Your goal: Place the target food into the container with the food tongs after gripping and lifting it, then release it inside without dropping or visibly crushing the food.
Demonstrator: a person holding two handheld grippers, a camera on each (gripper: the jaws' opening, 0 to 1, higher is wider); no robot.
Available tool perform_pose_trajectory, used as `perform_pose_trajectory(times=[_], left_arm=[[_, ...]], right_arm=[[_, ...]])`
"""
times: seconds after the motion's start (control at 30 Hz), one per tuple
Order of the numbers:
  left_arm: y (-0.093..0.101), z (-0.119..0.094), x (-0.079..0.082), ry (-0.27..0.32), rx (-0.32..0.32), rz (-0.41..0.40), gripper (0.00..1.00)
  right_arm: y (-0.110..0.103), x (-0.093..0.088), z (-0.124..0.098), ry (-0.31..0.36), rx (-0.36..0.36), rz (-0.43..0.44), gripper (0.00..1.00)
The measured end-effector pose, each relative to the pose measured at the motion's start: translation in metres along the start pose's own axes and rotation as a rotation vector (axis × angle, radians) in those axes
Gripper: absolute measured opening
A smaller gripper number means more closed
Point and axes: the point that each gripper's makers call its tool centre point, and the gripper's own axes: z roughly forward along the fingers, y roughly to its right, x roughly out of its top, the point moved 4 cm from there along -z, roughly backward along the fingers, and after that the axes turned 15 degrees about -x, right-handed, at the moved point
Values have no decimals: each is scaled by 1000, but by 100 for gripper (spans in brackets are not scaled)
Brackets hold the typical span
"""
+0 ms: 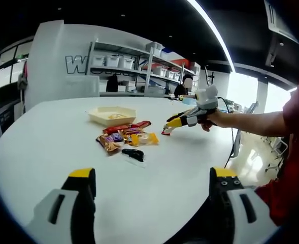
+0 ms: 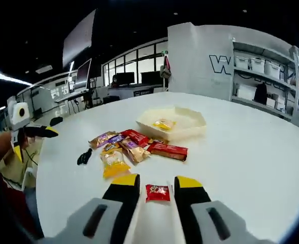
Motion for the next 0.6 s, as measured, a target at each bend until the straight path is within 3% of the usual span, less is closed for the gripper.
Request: perform_pose_trajectory(times=[0.2,0.43,0.6], left_arm=[[0,-1,2,7,1,0,91],[-1,-4,0,5,6,0,91],[-2,-6,2,10,12,0,91]], right_arm=[[3,2,2,4,-3,17,17],[0,6,0,26,16,103,18],[-2,23,-2,67,26,134,18]])
